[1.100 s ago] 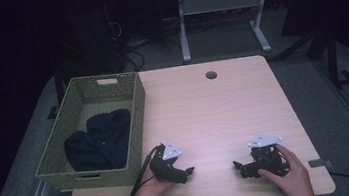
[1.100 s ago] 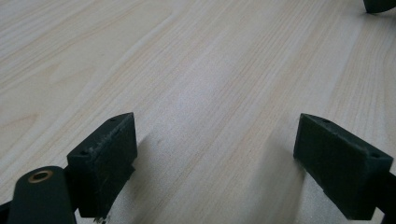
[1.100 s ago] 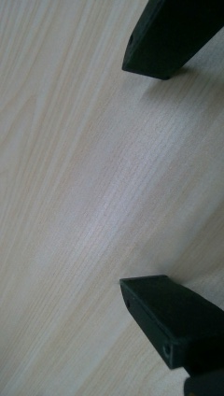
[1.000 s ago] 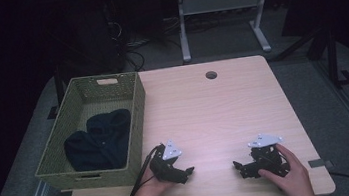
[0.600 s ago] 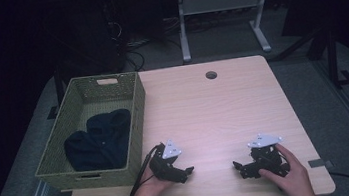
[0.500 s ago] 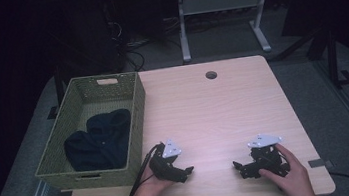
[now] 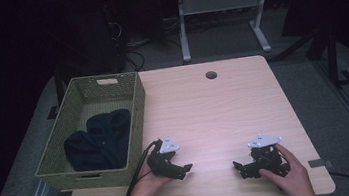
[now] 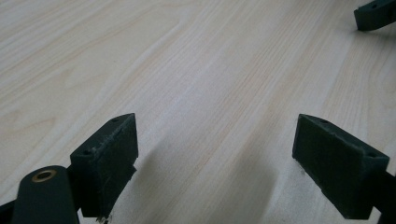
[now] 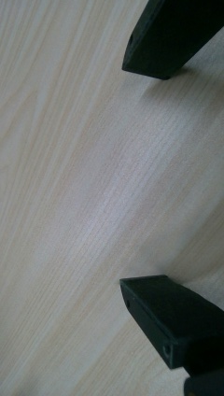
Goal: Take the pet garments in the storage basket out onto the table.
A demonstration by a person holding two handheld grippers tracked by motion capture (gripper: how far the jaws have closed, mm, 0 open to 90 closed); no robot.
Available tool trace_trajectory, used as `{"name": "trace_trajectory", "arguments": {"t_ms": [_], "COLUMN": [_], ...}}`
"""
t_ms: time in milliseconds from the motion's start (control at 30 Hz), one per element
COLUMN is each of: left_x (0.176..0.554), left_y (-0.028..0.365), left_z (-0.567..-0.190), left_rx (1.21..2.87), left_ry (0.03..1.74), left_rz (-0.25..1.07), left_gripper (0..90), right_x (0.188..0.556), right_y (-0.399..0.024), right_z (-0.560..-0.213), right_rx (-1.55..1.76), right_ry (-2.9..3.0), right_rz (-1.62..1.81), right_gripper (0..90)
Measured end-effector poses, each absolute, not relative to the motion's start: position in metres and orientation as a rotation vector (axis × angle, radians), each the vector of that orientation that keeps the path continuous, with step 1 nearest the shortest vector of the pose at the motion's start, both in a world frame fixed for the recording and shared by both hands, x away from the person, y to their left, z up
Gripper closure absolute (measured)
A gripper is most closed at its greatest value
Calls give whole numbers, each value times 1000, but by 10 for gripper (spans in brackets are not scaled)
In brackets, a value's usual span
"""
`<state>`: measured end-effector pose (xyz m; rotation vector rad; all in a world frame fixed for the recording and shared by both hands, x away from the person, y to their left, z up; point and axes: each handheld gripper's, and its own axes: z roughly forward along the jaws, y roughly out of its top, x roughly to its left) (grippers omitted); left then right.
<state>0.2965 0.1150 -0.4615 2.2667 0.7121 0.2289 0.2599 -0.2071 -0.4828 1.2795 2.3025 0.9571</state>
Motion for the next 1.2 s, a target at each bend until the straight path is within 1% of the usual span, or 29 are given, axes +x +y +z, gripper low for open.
{"name": "trace_trajectory", "arguments": {"t_ms": [433,1200], "left_x": [299,302], "left_y": [114,108], "left_z": [-452,-430], "left_rx": [2267,2242], "left_ry": [701,676], "left_rz": [241,225], "left_gripper": [140,141], "right_x": [260,260], "right_y": [-207,-207], "right_z": [-483,-483], "right_rx": [1280,1280], "right_ry": [2303,2302], "right_rz": [957,958], "right_gripper": [0,0]}}
